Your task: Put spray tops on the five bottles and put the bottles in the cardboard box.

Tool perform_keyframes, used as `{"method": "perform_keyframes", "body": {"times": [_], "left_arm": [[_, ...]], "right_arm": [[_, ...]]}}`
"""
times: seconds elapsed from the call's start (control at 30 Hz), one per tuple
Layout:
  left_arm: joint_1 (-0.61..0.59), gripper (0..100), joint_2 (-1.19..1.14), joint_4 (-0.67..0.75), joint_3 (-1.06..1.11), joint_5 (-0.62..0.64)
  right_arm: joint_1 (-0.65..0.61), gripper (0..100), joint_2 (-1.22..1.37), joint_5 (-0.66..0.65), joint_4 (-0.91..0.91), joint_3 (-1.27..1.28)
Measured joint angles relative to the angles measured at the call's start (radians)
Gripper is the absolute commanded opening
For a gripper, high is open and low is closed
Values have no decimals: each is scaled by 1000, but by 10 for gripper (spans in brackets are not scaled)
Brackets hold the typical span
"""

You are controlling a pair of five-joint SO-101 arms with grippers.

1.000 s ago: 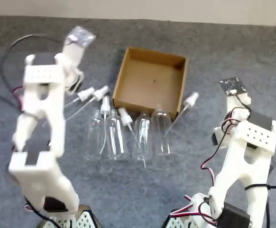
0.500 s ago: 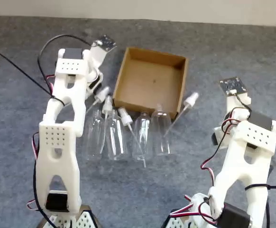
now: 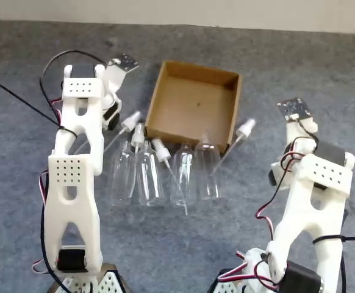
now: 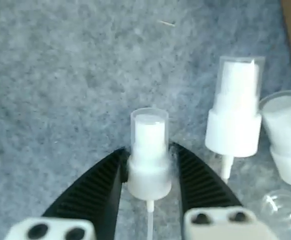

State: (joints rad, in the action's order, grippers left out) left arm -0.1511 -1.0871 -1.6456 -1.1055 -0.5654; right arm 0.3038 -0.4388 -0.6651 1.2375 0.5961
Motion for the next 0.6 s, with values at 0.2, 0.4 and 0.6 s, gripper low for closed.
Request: {"method": "perform_keyframes", "body": {"times": [0.2,0.4,0.6], "left_arm": [[-61,3,51,-95,-173,86],[-83,3,321,-118,-176,224],[-86,3,801,-123,110,379]], "right_arm": [[-26,5,-18,0,107,-52],[-120,5,-89,49,256,-290],[-377,5,-203,230,284,-434]]}}
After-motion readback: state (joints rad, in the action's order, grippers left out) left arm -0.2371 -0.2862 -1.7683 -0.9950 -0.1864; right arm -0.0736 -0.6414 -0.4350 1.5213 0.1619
